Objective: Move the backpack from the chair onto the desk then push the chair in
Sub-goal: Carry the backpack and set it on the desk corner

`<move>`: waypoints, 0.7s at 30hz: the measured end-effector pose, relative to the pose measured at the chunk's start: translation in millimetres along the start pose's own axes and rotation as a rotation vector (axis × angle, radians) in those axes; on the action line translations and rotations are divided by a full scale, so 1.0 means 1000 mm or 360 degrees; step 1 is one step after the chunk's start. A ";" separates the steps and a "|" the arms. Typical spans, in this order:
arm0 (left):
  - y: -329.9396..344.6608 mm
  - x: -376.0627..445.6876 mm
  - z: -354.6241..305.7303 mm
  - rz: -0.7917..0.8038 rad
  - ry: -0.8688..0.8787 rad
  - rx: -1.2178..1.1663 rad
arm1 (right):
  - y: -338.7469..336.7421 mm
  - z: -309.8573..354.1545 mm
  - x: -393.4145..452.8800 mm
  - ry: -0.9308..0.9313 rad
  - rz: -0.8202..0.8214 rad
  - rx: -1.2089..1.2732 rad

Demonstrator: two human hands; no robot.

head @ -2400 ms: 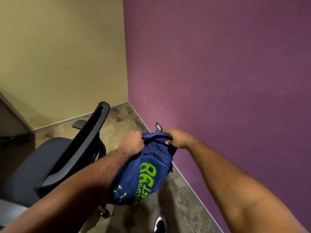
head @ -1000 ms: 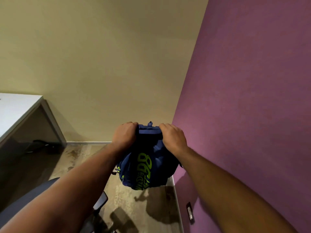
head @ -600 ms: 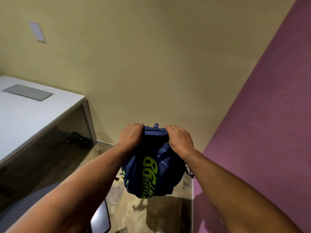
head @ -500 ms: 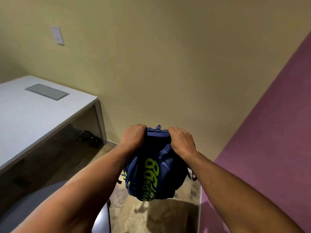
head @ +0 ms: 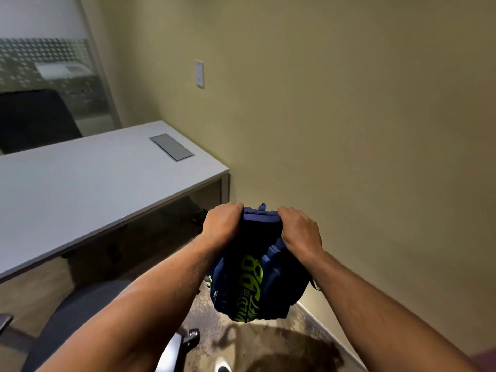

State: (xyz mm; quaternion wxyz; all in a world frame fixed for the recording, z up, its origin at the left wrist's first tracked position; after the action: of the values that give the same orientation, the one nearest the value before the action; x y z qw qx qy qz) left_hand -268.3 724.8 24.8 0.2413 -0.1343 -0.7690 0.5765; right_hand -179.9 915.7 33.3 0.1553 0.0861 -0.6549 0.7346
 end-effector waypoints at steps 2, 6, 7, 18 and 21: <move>0.003 0.021 0.014 -0.0027 -0.0051 0.0013 | 0.011 0.001 0.029 -0.0052 0.0013 0.0027; 0.013 0.068 0.043 -0.0012 -0.0109 0.0065 | 0.040 0.001 0.090 -0.0124 0.0068 0.0043; 0.015 0.082 0.051 0.0003 -0.0115 0.0077 | 0.047 0.001 0.106 -0.0138 0.0088 0.0045; -0.012 0.209 0.146 -0.0060 -0.0109 -0.0045 | 0.075 0.028 0.270 -0.0240 -0.0048 0.0224; -0.034 0.246 0.169 -0.0210 -0.0068 -0.0118 | 0.065 0.043 0.315 -0.0276 -0.0233 0.0314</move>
State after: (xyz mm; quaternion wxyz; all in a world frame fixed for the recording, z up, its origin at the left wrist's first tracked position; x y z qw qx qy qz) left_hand -563.0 695.3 73.6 0.2572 -0.0797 -0.8020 0.5332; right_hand -500.9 903.4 82.1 0.1421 0.2116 -0.5825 0.7719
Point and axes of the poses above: each hand's wrist, its own x-axis towards the middle knuckle, its own y-axis out of the palm, z = x × y, the point moved 1 cm from there along x, towards the middle knuckle, and after that the axes turned 1 degree about y, right-handed, at the moved point
